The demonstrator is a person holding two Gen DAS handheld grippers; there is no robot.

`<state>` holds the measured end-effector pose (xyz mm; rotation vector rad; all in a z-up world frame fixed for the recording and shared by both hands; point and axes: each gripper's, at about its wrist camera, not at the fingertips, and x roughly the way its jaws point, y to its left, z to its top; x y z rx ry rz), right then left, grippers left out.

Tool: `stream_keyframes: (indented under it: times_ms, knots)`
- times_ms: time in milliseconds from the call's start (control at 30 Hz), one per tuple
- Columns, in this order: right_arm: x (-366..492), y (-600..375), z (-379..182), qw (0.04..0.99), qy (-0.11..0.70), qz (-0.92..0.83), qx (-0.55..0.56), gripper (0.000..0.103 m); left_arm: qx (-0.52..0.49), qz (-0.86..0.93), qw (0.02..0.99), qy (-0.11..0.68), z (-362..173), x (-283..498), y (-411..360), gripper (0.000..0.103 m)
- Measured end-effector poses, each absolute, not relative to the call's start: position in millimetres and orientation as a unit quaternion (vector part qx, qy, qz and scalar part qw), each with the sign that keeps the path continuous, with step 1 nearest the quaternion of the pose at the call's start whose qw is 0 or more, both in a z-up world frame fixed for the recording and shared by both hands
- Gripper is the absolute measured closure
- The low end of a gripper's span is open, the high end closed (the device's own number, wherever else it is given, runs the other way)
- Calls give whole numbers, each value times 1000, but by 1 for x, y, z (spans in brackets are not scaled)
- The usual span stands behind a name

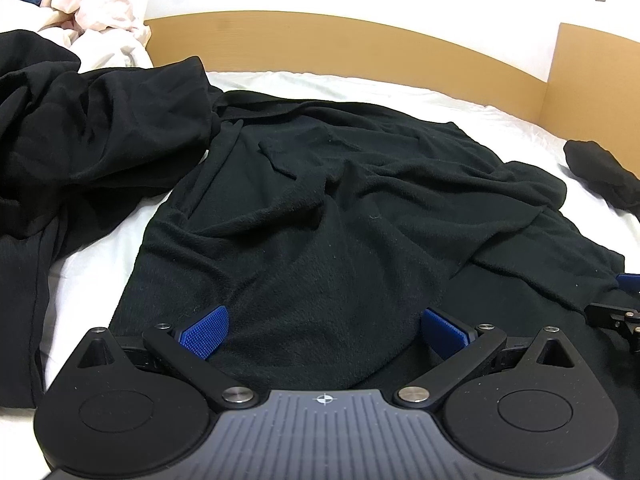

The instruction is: Fold clothes

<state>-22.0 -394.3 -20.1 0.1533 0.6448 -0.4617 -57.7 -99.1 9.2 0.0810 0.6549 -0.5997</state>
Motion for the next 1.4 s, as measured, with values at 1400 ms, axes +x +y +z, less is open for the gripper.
stream_keyframes:
  times_ms: [1400]
  knots:
    - [-22, -394, -20, 919, 314, -225, 75, 0, 9, -293, 903, 315, 10, -56, -93, 1]
